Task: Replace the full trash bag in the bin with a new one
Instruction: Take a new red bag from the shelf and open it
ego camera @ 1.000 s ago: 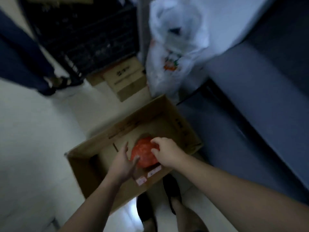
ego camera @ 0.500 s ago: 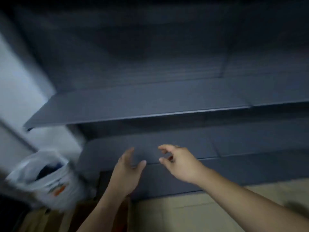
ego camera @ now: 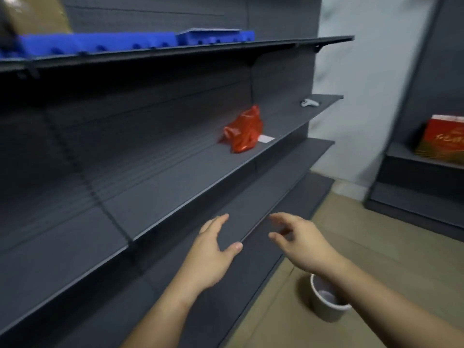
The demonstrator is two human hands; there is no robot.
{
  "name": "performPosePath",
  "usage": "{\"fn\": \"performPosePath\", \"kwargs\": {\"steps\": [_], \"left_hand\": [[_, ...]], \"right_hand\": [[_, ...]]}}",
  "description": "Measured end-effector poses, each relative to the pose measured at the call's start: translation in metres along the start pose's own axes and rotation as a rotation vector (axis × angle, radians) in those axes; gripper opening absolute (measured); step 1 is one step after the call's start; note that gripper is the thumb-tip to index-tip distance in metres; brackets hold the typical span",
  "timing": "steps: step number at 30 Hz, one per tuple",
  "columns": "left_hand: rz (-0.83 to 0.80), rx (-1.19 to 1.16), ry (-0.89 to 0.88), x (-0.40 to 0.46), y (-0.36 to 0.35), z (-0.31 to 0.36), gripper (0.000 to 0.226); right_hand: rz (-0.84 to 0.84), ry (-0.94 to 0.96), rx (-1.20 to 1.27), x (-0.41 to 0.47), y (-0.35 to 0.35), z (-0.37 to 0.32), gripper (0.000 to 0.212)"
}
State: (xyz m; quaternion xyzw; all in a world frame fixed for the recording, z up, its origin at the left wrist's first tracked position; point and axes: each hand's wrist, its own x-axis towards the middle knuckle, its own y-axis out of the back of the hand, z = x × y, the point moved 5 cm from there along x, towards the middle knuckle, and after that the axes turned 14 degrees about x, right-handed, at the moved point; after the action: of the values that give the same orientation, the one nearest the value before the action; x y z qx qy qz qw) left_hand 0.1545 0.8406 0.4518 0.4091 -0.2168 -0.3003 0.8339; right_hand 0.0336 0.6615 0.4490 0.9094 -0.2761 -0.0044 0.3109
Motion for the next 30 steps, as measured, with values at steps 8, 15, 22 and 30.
{"fn": "performPosePath", "kwargs": {"steps": [8,15,22,30], "left_hand": [[-0.052,0.03,0.0,0.17,-0.082,0.06,0.075],[0.013,0.239,0.07,0.342,-0.07,0.033,0.08],[0.016,0.356,0.083,0.504,-0.08,-0.03,0.078],[0.03,0.688,-0.028,0.59,-0.097,-0.057,0.038]], "right_hand": [[-0.002,-0.019,-0.088,0.14,0.095,0.099,0.047],[-0.099,-0.003,-0.081,0.28,0.07,0.137,0.062],[-0.145,-0.05,-0.113,0.432,0.019,0.141,0.069],[-0.107,-0.086,-0.181,0.548,-0.02,0.153,0.061]]}}
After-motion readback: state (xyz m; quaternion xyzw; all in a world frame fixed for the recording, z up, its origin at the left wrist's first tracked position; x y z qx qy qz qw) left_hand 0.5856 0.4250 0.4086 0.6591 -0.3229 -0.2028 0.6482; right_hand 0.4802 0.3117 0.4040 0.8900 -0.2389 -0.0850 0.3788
